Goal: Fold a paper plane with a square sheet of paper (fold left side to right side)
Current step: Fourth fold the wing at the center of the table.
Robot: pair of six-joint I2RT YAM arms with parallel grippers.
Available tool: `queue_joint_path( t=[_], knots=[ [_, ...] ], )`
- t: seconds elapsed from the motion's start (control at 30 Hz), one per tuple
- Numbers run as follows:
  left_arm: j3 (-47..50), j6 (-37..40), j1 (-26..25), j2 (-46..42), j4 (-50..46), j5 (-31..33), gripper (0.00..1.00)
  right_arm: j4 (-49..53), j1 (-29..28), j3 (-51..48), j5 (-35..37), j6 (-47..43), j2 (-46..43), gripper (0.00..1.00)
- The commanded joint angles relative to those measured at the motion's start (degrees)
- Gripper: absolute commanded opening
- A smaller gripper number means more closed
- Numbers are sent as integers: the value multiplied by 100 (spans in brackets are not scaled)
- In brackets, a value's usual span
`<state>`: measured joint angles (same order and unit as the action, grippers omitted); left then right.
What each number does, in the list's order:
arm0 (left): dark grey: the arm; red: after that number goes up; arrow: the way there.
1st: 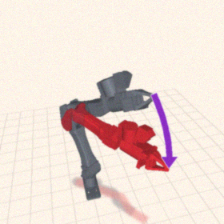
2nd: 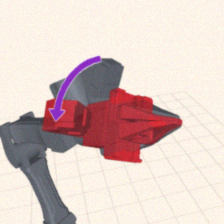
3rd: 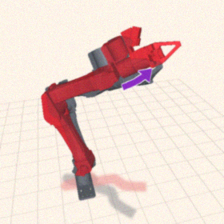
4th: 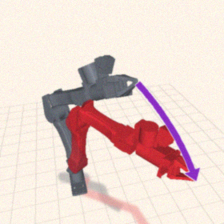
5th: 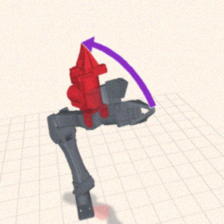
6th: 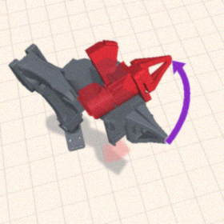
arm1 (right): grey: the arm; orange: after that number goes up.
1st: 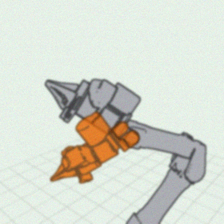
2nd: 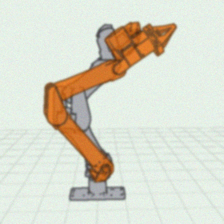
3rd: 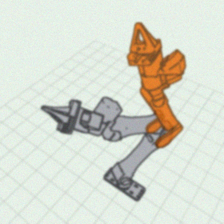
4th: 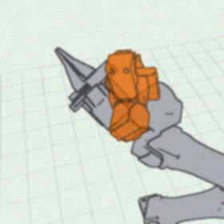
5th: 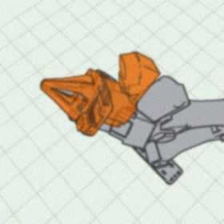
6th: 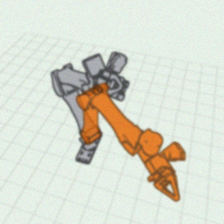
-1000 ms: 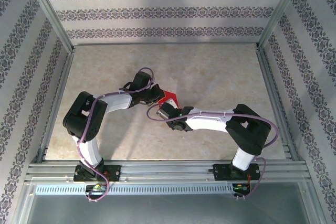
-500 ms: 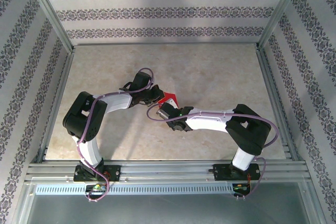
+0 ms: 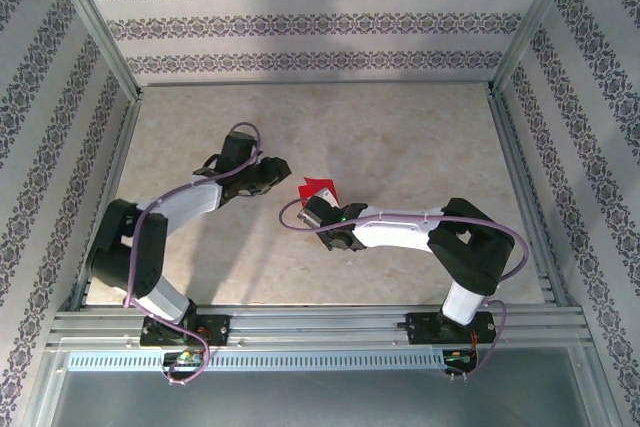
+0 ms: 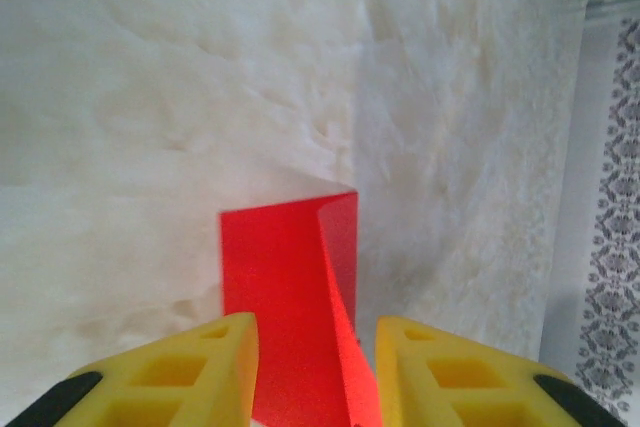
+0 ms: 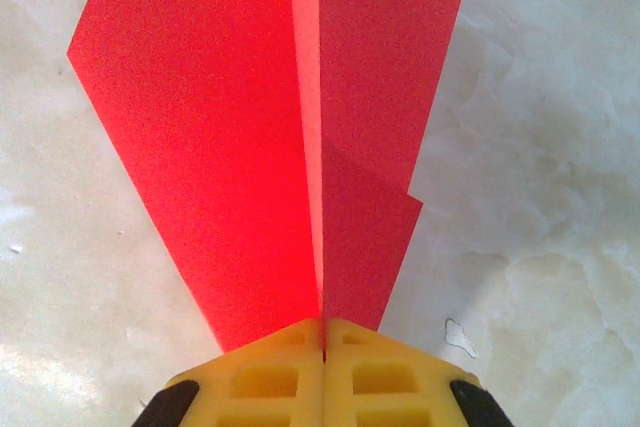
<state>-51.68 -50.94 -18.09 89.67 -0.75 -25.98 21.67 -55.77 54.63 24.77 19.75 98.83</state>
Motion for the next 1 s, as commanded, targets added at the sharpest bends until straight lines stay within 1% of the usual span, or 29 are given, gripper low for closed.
queue_joint_path(
  t=[0.0,0.1,0.17,0.3,0.57,0.73,0.83,0.93,0.97],
  knots=[
    [240,391,359,-511,-621,127,38,109,-83,1,-12,33,86,6],
    [357,564,645,-830,-932,125,40,101,-83,3,-110,37,93,6],
    [393,655,741,-961,-1078,129,40,92,-70,-13,-159,22,85,6],
    [446,767,771,-1032,-1225,150,40,18,-66,-62,-289,-48,140,6],
    [510,661,774,-874,-1016,5,40,-168,50,-163,-632,-61,260,6],
    [493,699,776,-855,-1031,-28,40,-298,214,-288,-1006,-18,-23,6],
    [517,701,763,-824,-966,-144,40,-476,428,-458,-1469,17,-330,6],
    [566,677,750,-755,-834,-348,40,-702,748,-655,-2255,68,-600,6],
    [588,672,724,-740,-801,-398,40,-820,874,-747,-2624,67,-670,6]
  ],
)
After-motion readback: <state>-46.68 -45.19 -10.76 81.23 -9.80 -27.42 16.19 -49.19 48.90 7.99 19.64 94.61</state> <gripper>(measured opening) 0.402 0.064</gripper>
